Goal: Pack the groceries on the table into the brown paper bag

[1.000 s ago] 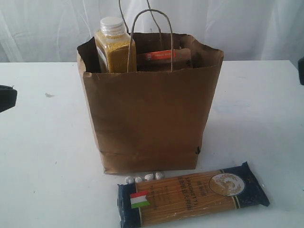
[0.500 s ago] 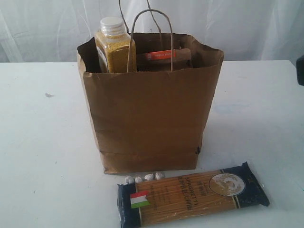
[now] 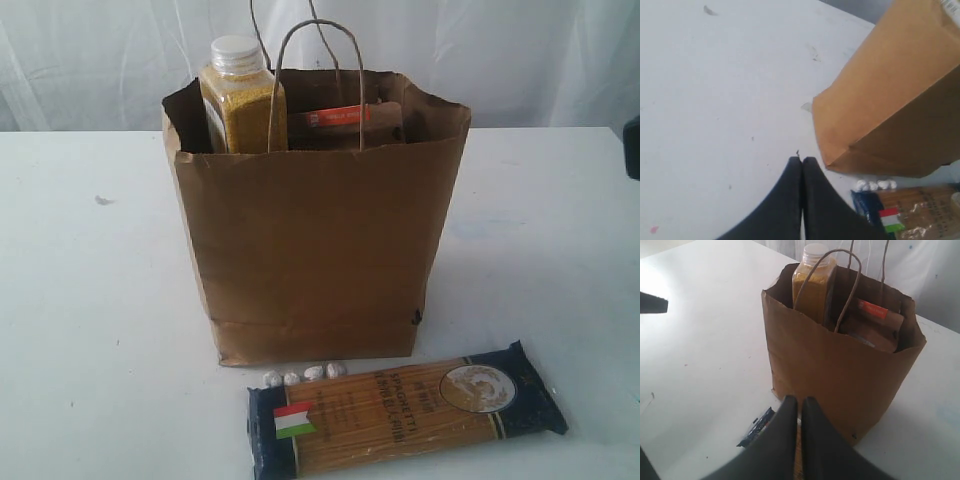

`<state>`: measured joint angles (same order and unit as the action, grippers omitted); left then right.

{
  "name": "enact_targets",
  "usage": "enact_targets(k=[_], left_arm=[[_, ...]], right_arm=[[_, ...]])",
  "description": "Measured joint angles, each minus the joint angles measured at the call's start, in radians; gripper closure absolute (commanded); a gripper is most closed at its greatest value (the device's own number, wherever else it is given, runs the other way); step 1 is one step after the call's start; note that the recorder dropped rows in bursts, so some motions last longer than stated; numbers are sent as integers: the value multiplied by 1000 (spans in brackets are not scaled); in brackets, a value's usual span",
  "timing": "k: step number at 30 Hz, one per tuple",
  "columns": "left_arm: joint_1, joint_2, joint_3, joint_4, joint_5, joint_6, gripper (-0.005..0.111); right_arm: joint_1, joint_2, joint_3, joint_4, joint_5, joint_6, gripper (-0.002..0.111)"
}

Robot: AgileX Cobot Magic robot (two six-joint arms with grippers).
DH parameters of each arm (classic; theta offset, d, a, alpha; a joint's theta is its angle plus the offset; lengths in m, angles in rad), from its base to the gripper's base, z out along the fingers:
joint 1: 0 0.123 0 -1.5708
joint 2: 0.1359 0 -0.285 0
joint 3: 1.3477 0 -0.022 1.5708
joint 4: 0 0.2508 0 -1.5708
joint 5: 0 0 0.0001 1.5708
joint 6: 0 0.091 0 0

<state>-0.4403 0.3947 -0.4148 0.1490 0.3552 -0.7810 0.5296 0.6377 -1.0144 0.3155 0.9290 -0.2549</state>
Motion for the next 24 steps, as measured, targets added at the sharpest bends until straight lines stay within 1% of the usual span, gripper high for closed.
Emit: enact_targets(k=[8, 13, 18, 24], left_arm=[[69, -195, 189, -4, 58, 0, 107], [78, -283, 287, -4, 60, -2, 107], [78, -329, 385, -4, 60, -2, 107], [79, -344, 403, -1, 2, -2, 107]], right_arm=[[0, 0, 0, 0, 0, 0, 105], [0, 0, 0, 0, 0, 0, 105], [0, 0, 0, 0, 0, 0, 105], [0, 0, 0, 0, 21, -2, 105]])
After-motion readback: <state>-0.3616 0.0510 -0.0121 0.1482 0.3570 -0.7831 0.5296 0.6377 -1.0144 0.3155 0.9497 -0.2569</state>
